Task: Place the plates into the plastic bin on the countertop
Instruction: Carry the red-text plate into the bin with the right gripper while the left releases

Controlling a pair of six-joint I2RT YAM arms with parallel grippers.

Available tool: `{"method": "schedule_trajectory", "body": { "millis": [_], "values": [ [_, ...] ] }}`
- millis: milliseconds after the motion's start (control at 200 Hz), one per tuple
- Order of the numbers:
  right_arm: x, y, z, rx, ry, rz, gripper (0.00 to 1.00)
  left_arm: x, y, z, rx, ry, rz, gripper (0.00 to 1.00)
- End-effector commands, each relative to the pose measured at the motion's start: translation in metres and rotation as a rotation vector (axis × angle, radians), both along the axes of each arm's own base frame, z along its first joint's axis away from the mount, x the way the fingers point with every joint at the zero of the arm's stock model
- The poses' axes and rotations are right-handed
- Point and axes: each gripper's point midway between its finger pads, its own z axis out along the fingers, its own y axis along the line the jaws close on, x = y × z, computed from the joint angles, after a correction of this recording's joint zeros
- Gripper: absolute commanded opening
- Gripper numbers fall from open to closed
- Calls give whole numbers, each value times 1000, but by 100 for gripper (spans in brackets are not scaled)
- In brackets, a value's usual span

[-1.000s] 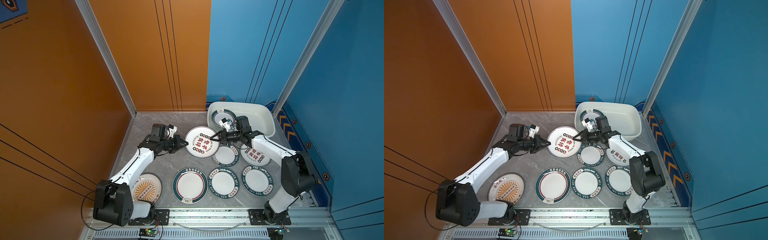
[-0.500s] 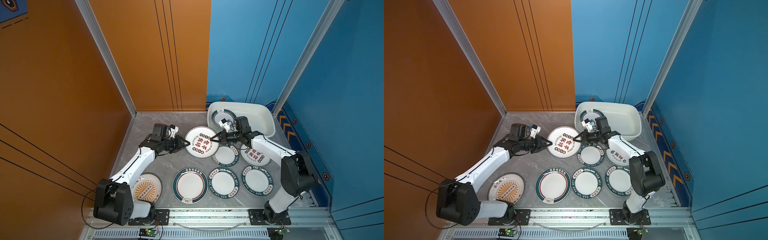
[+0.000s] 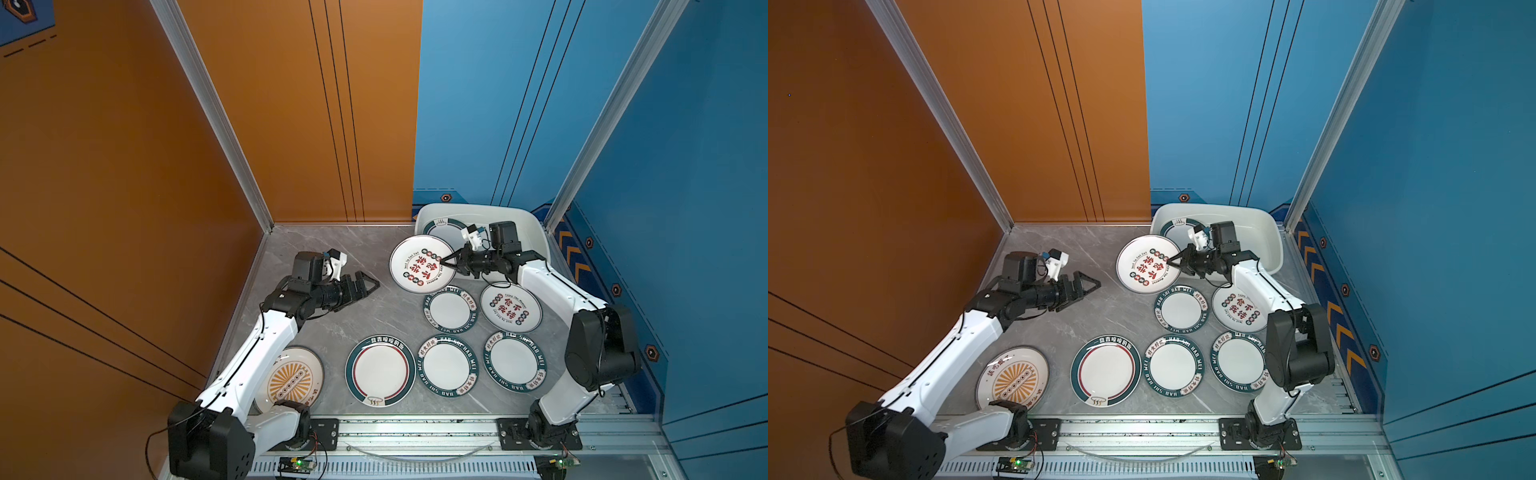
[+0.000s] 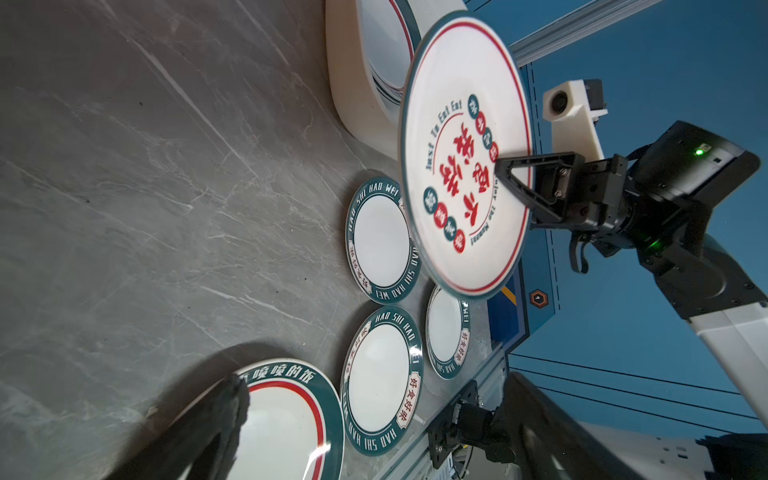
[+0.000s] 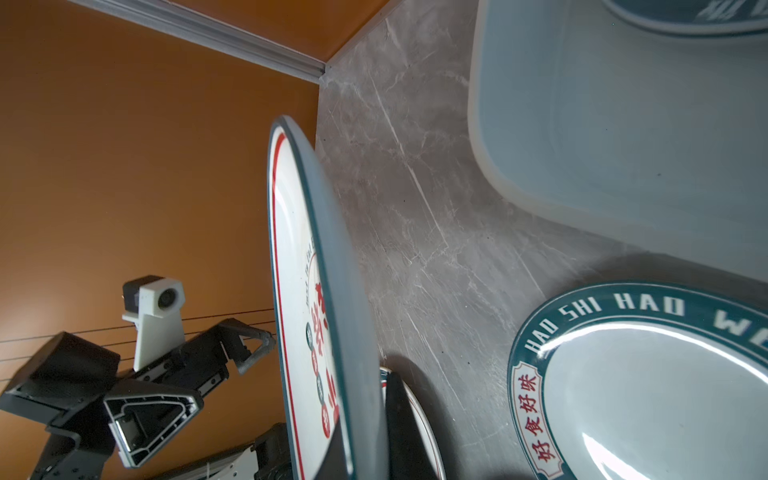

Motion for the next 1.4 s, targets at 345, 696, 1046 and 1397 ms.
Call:
{"method": "schedule_trajectory", "body": {
  "millis": [345,696,1046,1397],
  "values": [
    [97,-77,21,-51,0,-272,0,-3,23,-23,42,24,84,98],
    [161,-112,-9,-168,52,-397,0,-11,23,-39,25,49,67,98],
    [203,-129,-52,-246,104,-469,0,-16,27,-54,12,78,71,98],
    [216,-125,-98,-250,178,-472,0,-16,31,-55,0,83,75,98]
  ]
}}
